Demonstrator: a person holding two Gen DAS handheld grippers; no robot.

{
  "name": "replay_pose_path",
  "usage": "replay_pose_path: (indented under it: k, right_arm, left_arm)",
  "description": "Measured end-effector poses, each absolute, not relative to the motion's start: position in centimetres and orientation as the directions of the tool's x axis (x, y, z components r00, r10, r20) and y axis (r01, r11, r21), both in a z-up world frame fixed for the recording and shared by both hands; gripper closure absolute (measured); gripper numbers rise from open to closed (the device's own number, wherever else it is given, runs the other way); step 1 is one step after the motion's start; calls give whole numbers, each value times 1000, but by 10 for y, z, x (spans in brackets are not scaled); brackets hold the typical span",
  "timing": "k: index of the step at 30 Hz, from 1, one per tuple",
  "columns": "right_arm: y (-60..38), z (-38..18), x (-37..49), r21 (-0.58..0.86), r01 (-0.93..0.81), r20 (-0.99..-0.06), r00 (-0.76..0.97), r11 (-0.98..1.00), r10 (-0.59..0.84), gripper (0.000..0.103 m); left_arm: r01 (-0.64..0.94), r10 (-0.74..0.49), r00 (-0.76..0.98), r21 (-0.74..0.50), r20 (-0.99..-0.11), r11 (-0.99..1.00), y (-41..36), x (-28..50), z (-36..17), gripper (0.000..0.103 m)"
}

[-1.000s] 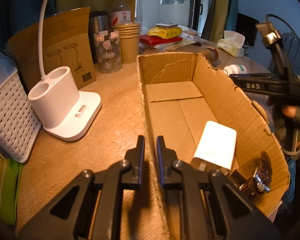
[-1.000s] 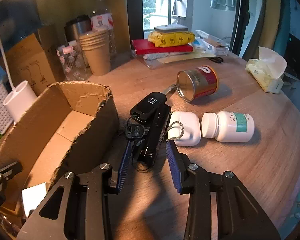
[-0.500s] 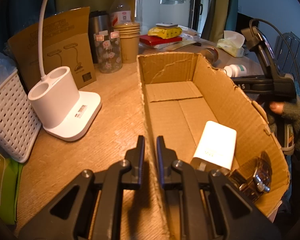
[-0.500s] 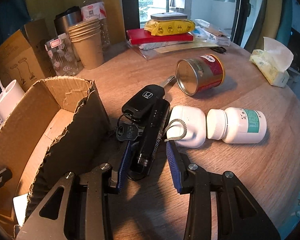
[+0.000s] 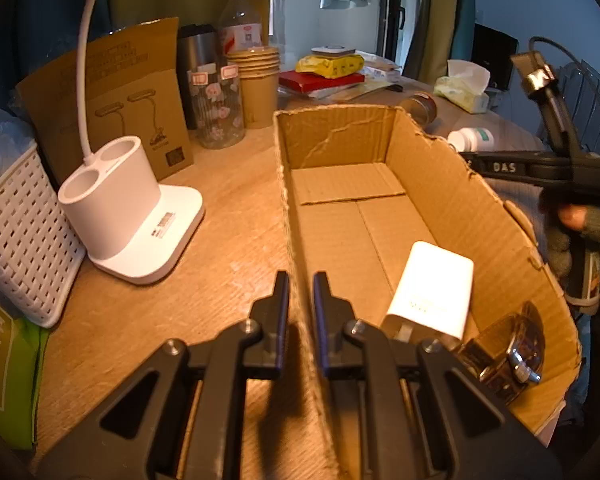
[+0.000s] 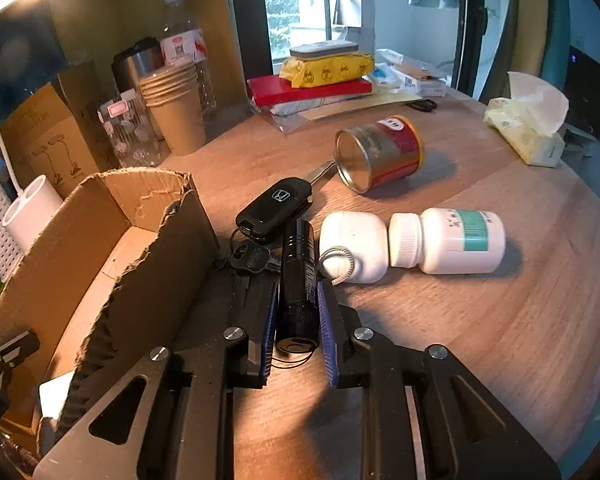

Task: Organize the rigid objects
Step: 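Lift the black flashlight with the right tool and carry it over the box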

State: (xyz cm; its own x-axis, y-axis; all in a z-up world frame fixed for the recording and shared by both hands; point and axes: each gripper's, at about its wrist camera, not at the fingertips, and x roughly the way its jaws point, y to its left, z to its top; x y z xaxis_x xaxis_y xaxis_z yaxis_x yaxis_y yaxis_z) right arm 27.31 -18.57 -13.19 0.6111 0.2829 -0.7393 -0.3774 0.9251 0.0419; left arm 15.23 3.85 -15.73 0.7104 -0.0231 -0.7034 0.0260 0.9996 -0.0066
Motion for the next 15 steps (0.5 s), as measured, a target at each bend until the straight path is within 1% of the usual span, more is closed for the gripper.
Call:
replay_pose_path:
  k: [15]
  right_arm:
    - [-198, -84, 238, 31, -382, -662, 685, 924, 305, 82]
  left_arm:
    - [24, -9, 715, 11, -699, 1000, 36, 150, -155, 90]
